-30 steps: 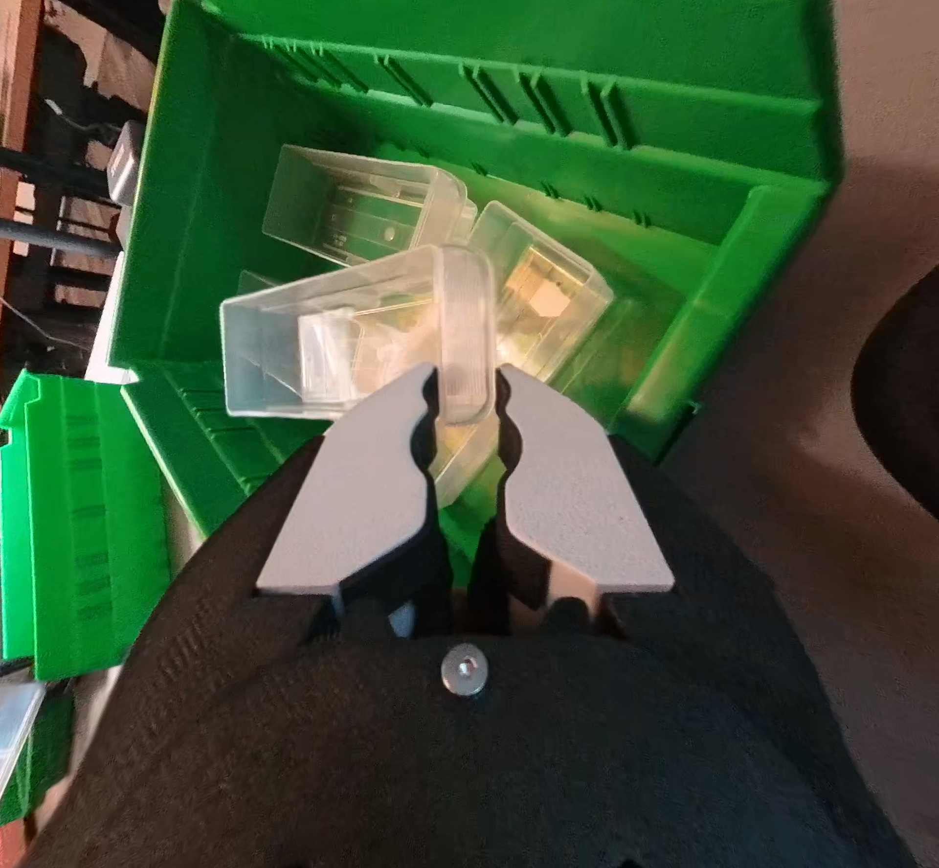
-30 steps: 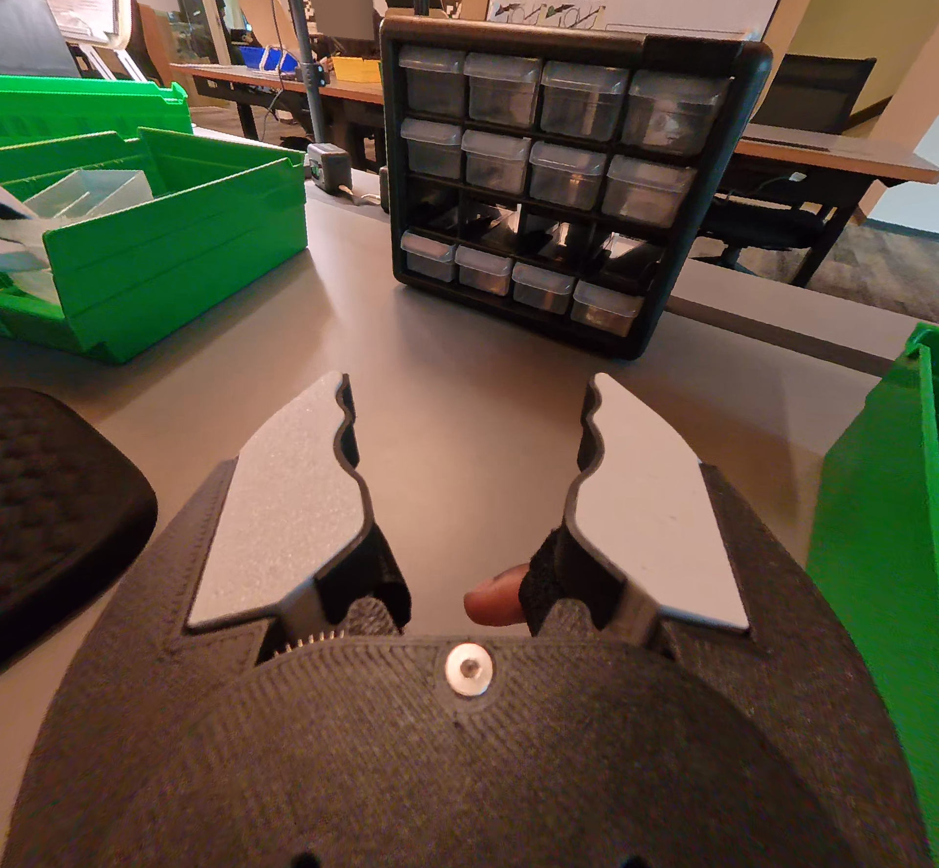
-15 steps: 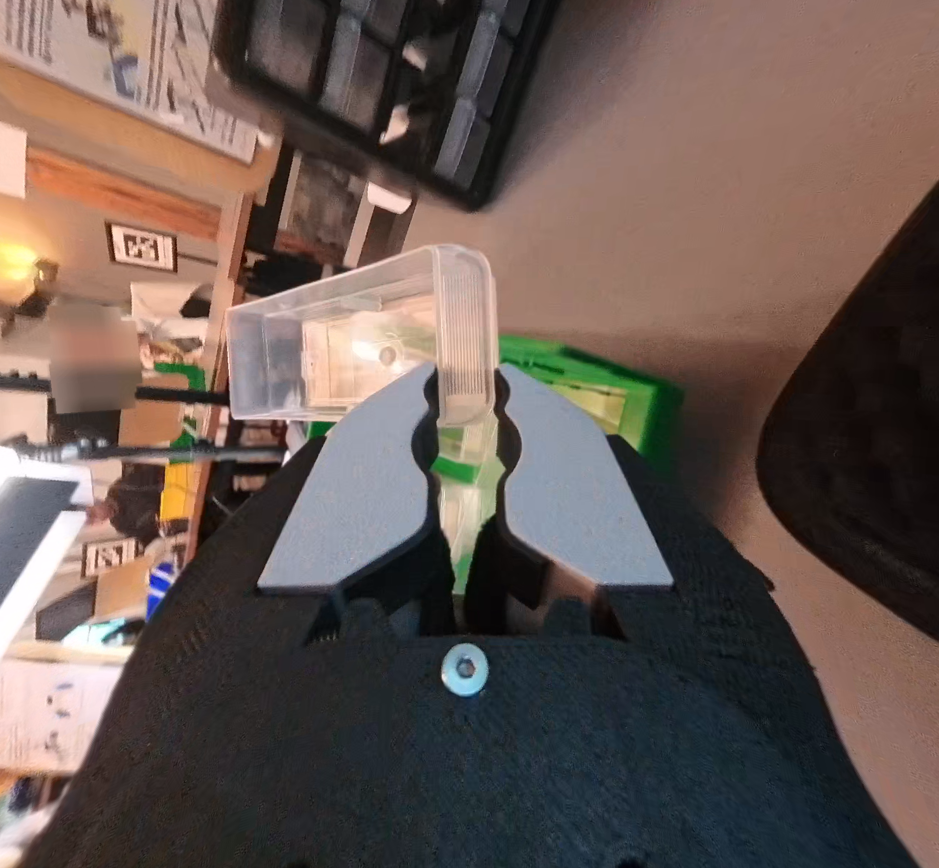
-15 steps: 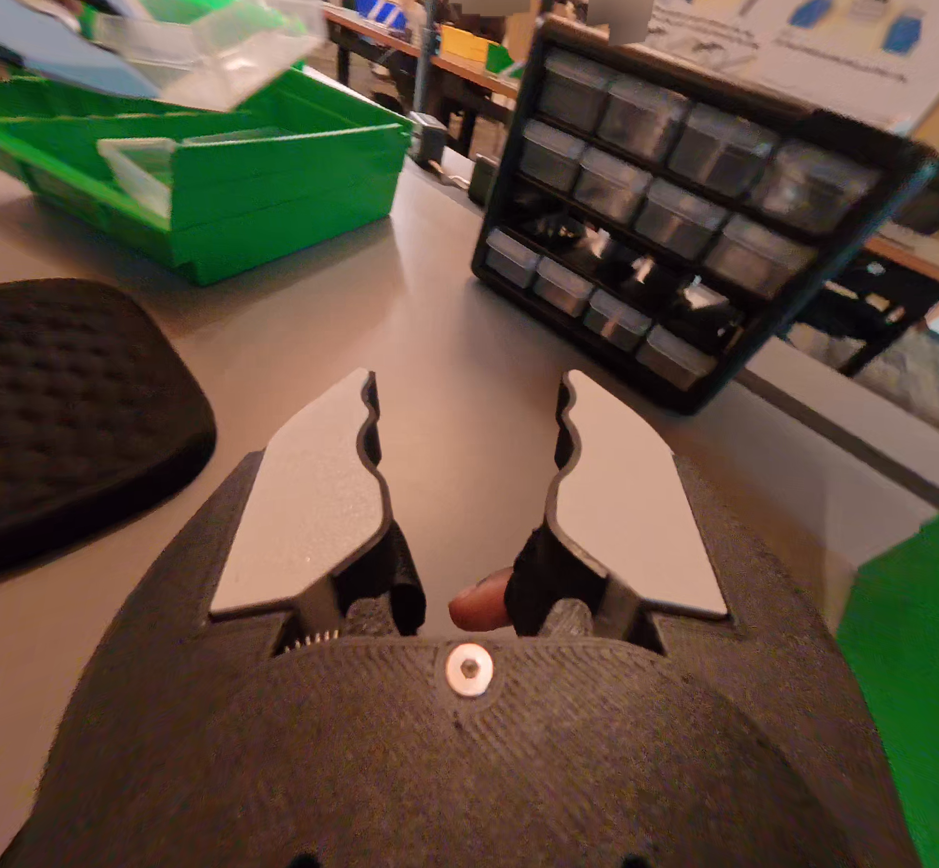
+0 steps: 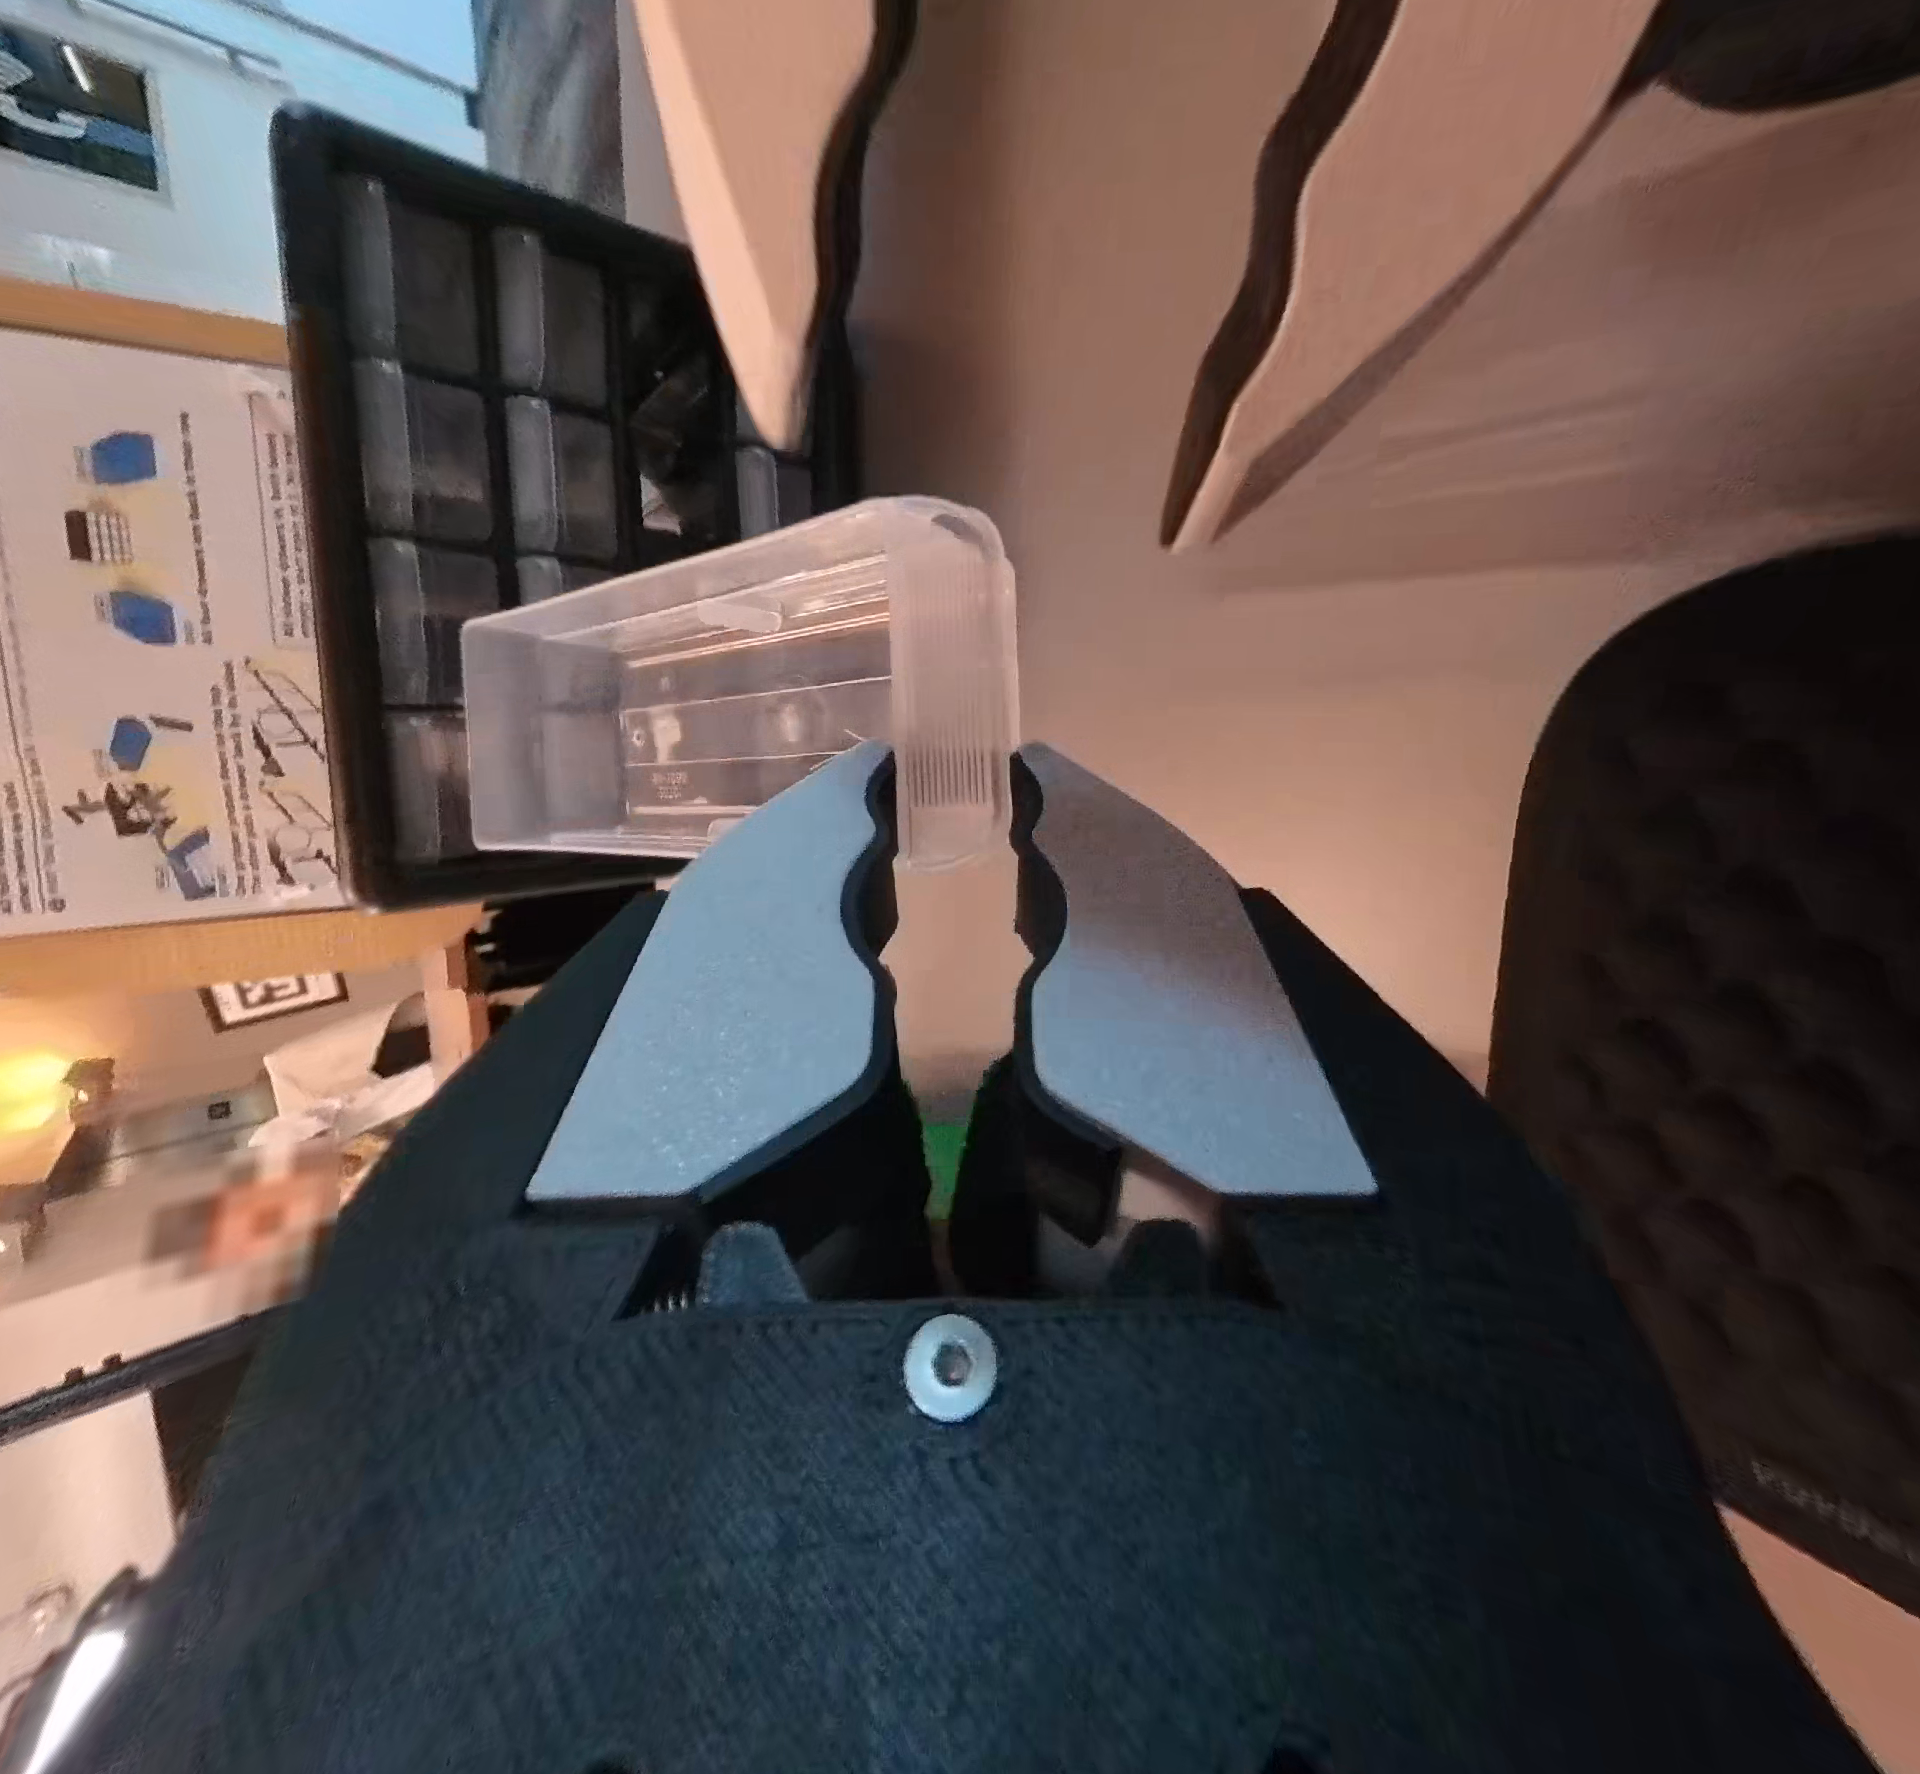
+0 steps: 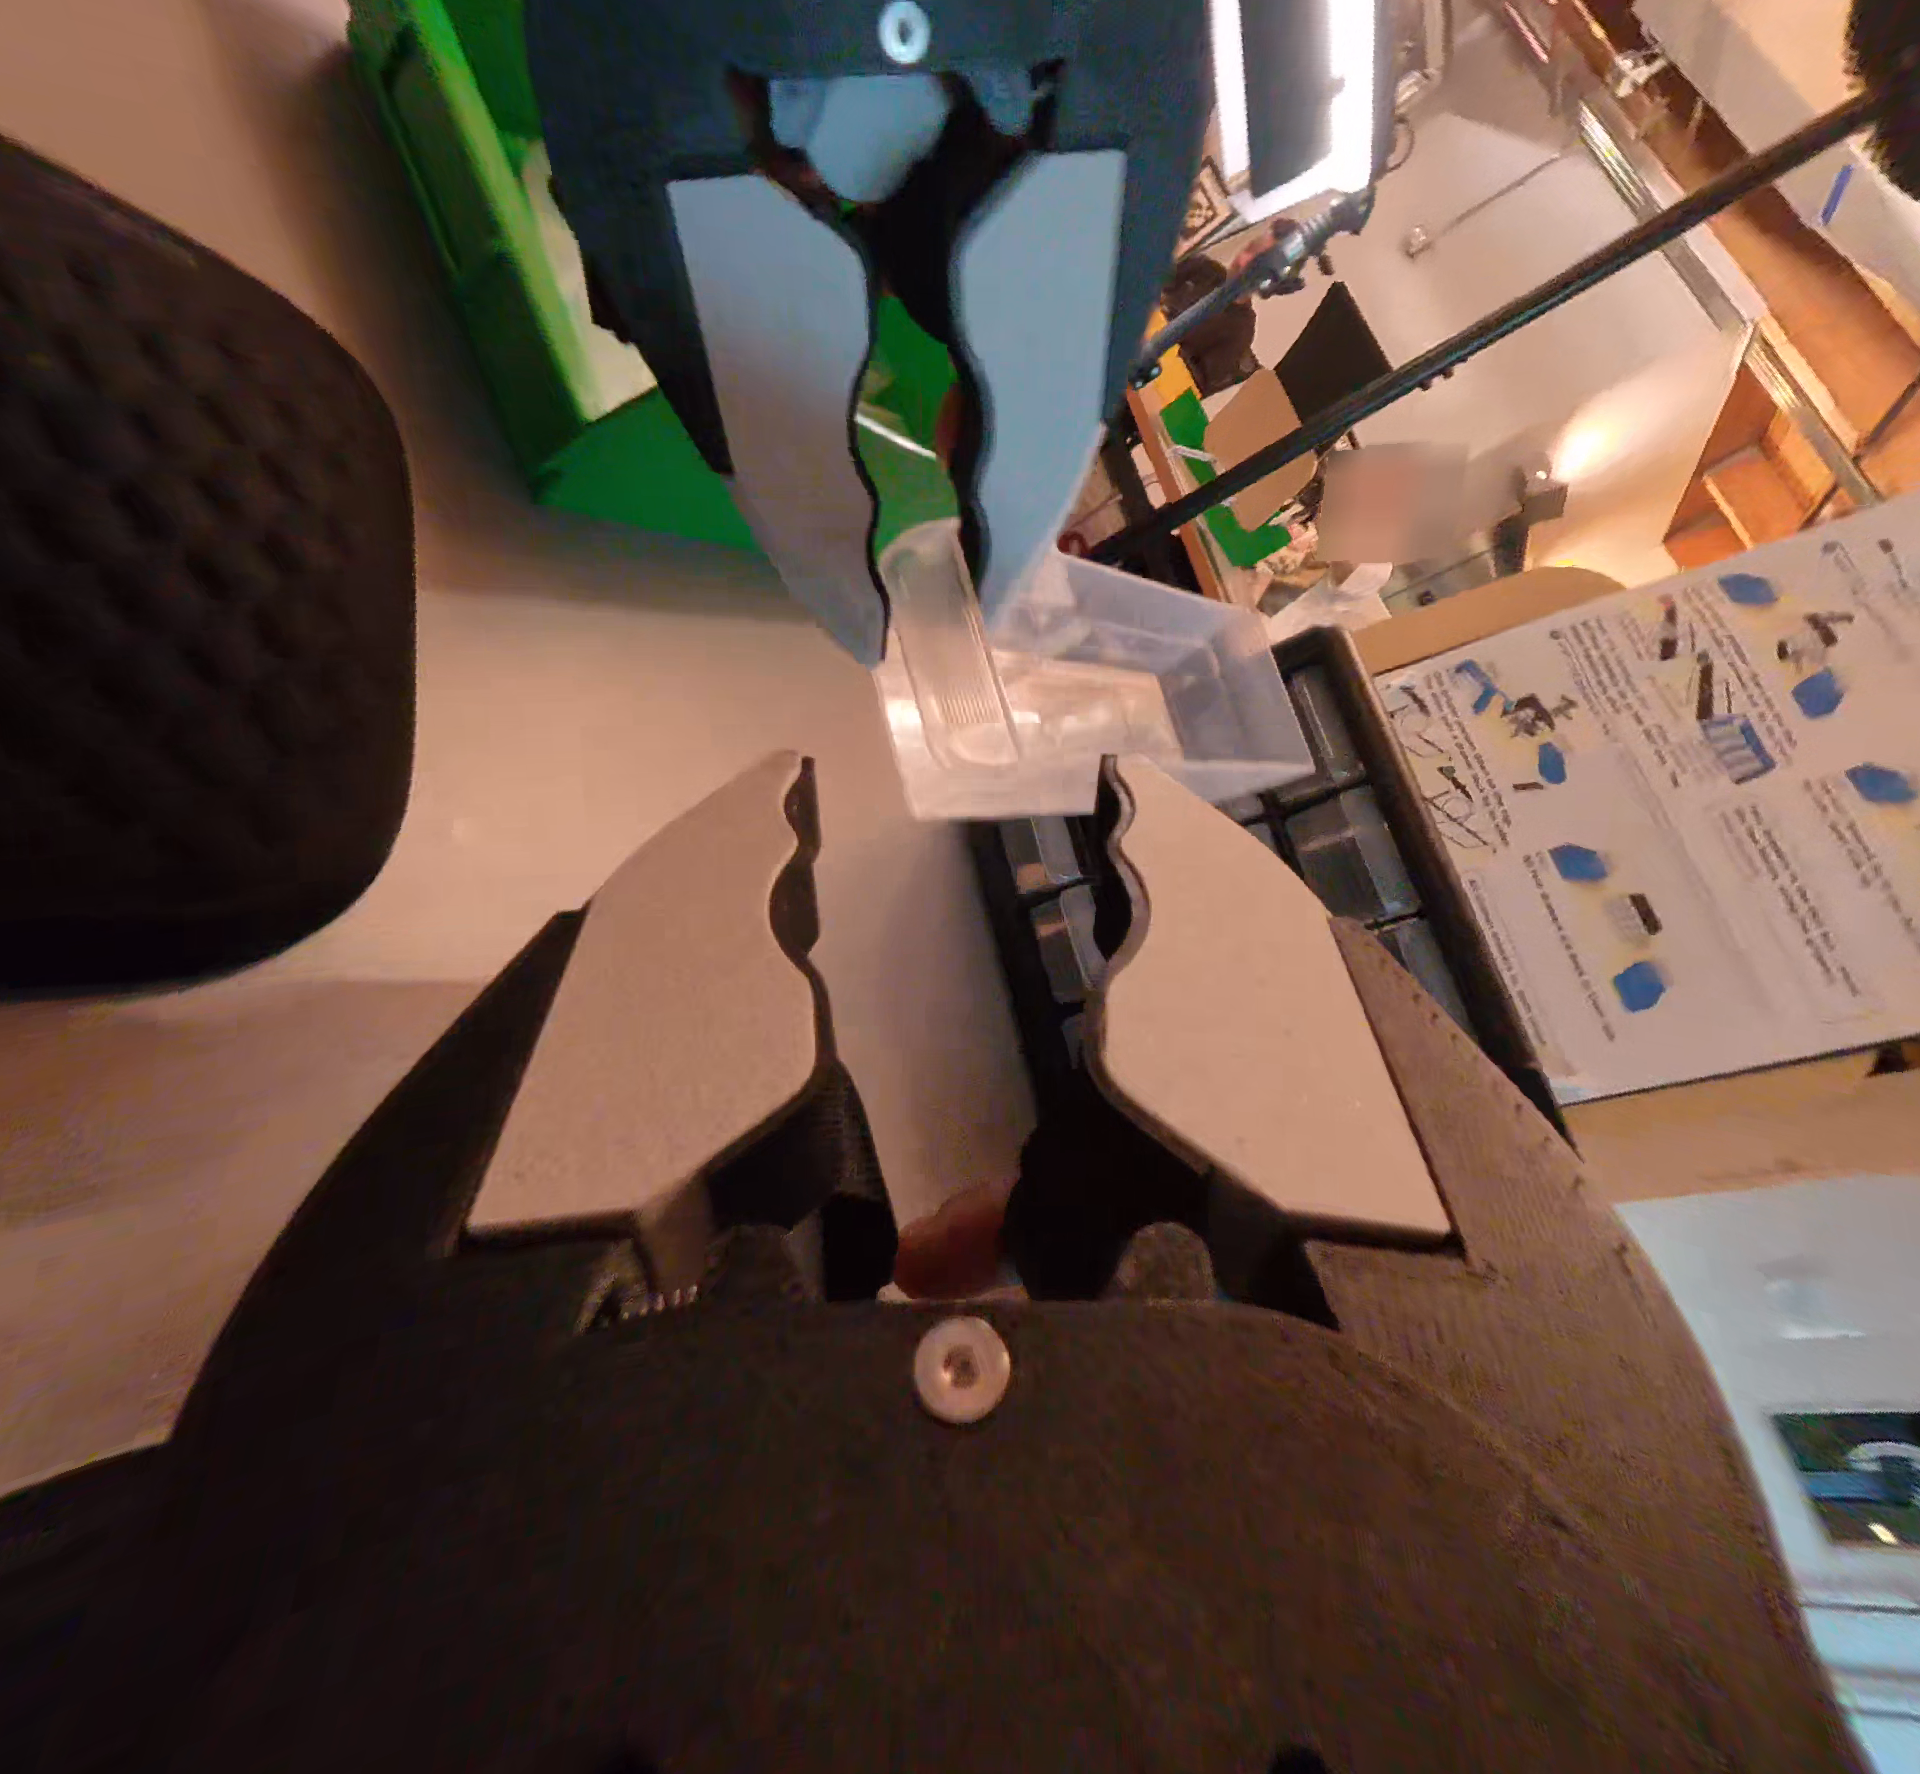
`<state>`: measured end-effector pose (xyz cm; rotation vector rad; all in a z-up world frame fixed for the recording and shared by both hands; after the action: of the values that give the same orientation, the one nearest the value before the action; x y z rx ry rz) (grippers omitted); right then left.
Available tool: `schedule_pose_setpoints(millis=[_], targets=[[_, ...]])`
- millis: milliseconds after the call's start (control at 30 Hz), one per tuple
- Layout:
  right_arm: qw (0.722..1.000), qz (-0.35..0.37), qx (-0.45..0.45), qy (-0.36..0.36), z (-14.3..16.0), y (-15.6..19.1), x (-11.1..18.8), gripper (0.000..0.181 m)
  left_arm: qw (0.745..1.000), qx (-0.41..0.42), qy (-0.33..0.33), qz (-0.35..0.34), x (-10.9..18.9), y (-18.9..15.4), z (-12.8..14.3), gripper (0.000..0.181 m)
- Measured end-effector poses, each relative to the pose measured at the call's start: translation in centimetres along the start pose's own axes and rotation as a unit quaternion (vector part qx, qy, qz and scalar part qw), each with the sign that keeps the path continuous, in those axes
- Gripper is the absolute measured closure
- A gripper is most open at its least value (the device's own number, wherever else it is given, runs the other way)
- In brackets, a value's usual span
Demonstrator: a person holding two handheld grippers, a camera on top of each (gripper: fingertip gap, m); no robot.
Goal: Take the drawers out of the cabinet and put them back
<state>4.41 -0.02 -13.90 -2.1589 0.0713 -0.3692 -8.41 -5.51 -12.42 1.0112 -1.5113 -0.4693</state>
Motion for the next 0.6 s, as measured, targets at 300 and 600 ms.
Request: schedule_pose_setpoints(millis=[300,600], targets=[[0.994,0.021,0.099,0.052,0.5,1.1,-1.1,0.162,0.998,-0.049,-0.033,0.019,-0.7,-1.0,-2.2,0.162],[0.992,0.012,0.111,0.066,1.9,0.2,-0.8,0.163,0.977,0.078,-0.199,0.019,1.8,1.9,-0.6,0.141]])
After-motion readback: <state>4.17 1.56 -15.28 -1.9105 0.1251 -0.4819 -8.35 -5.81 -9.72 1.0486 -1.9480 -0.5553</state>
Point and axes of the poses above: each gripper's, where its closed fingertips meet, x back along the fingers, z out of its underside, y = z × x across the jaws, the point moved 9 cm from there along x, back along the fingers, and after that the axes turned 5 degrees about y, right-handed, at the moved point
